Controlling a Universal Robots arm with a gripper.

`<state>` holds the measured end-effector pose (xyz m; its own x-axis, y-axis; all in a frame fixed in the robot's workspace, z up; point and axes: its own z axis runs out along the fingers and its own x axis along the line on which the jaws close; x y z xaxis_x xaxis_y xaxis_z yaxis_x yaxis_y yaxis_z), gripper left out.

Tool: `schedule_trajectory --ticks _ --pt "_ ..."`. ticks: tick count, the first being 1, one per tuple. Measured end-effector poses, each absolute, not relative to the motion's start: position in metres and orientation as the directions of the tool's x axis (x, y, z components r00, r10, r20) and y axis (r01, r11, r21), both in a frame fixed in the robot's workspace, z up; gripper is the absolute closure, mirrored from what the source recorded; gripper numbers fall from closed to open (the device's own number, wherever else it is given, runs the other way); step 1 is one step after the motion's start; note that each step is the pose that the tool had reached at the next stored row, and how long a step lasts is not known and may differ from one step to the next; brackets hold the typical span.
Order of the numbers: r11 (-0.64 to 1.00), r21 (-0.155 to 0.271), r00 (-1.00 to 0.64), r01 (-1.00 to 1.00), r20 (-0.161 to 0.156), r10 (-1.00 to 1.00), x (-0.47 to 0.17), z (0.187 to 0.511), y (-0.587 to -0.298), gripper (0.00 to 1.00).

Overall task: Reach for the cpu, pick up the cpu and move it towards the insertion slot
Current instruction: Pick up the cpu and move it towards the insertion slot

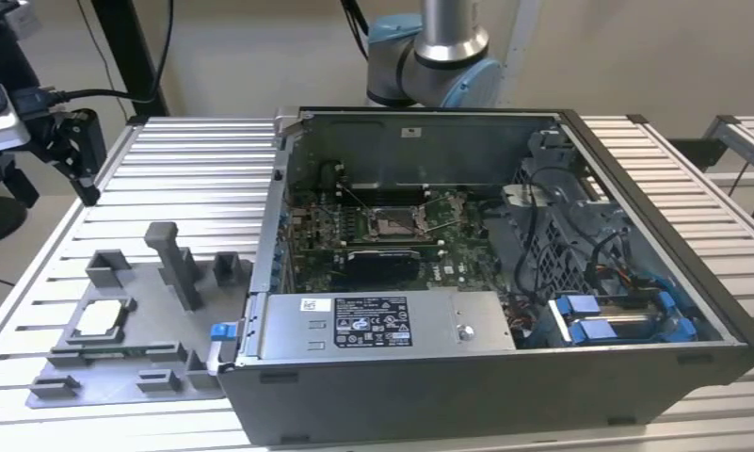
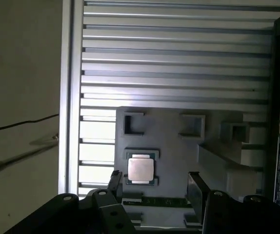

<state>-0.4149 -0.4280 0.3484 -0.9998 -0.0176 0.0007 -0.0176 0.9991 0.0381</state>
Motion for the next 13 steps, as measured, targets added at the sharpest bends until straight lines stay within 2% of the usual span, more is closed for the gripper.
schedule_trajectory --ticks 13 --pt "0.999 0.038 -1.000 -0.018 0.001 -0.018 -0.415 0.337 -0.428 0.00"
